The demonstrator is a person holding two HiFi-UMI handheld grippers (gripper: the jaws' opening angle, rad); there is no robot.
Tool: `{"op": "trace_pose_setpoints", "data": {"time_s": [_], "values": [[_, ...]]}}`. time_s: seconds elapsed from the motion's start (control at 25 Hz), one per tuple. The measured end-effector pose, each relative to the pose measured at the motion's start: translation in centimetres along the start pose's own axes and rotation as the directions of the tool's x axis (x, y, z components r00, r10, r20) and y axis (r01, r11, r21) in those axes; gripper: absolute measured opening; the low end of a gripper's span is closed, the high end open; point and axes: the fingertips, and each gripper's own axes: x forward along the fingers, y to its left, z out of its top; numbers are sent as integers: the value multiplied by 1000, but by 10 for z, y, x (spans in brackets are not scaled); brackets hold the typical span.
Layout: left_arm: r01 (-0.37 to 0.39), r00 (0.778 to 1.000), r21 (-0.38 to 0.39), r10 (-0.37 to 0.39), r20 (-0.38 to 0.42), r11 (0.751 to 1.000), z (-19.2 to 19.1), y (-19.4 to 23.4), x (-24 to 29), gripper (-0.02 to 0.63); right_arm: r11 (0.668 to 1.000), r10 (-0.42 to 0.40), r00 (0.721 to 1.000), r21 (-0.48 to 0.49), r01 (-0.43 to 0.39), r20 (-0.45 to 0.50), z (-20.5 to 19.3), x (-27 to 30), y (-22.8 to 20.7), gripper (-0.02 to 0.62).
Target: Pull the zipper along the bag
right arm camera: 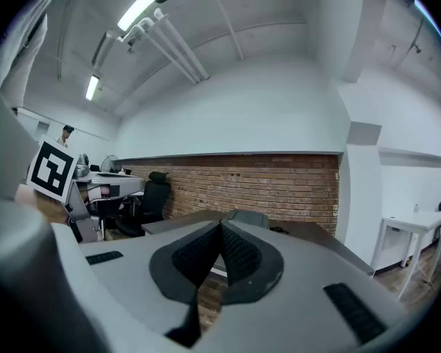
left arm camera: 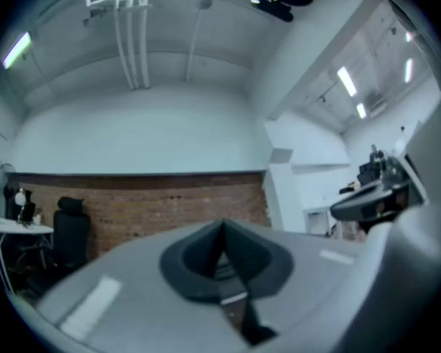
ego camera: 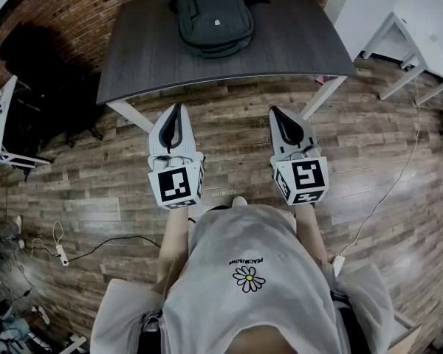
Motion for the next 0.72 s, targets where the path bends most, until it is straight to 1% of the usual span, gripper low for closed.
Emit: {"op": "trace_pose_setpoints", "data": {"time_s": [0.24, 0.4, 0.48, 0.64, 0.72], "values": [[11, 1000, -14, -11, -6, 1000, -5, -8, 1, 0, 1000, 17, 1000, -8, -17, 1, -1, 4, 9, 0], [21, 1000, -54, -22, -16, 998, -10, -12, 6, 0, 1000, 21, 1000, 1, -21, -7, -3, 7, 6, 0], [21, 1000, -49, -22, -20, 999, -13, -12, 8, 0, 1000, 21, 1000, 5, -21, -8, -5, 8, 5, 0], [13, 1000, -29, -13, -27, 999, -18, -11, 11, 1, 999, 7, 999, -39, -8, -33, -12, 9, -1, 0], [2, 999, -25, -3, -35, 1000, -21, -9, 11, 0, 999, 4, 999, -32, -5, -40, -15, 10, -6, 1]]}}
